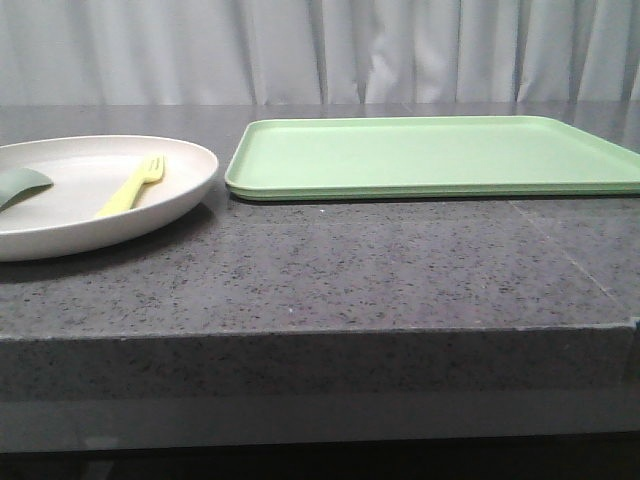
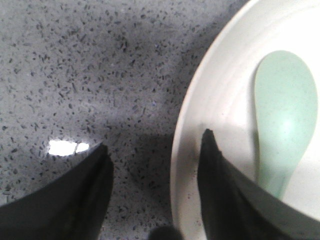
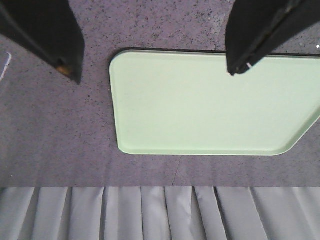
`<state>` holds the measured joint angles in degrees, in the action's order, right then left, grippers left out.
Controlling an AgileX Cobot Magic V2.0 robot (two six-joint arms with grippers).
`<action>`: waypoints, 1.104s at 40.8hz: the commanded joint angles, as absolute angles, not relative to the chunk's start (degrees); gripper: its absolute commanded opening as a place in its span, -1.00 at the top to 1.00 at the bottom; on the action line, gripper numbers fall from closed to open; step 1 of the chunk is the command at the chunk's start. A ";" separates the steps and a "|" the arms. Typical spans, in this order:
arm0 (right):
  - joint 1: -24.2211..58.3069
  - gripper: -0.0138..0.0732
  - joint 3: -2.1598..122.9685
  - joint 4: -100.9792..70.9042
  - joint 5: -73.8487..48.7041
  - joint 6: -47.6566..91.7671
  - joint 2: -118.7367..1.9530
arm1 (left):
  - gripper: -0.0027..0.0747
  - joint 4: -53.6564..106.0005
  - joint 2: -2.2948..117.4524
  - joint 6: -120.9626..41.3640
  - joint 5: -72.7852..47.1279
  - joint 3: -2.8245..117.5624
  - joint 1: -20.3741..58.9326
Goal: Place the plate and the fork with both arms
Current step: 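Lower the left gripper to the rim of the cream plate and grasp it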
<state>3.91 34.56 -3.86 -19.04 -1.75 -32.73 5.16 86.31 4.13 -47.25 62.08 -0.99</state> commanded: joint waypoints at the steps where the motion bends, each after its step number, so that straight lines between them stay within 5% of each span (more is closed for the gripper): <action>1: 3.63 -0.70 36.75 -3.87 -14.87 -1.15 -33.07 | 0.15 6.59 85.02 4.47 -45.20 63.87 -1.00; 12: 3.63 -0.70 36.75 -3.87 -14.87 -1.15 -33.07 | 0.47 7.34 86.44 4.47 -45.08 63.87 -0.89; 20: 3.63 -0.70 36.75 -3.87 -14.87 -1.15 -33.07 | 0.97 7.34 86.44 4.37 -44.99 63.87 -0.89; 34: 3.63 -0.70 36.75 -3.87 -14.87 -1.15 -33.07 | 0.98 8.89 83.09 3.58 -44.84 64.00 -3.24; 45: 3.63 -0.70 36.75 -3.87 -14.87 -1.15 -33.07 | 0.98 28.12 80.50 -8.01 -45.69 64.00 -10.86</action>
<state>3.91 34.56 -3.86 -19.04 -1.75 -32.73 20.14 83.14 -3.76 -47.02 62.59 -9.11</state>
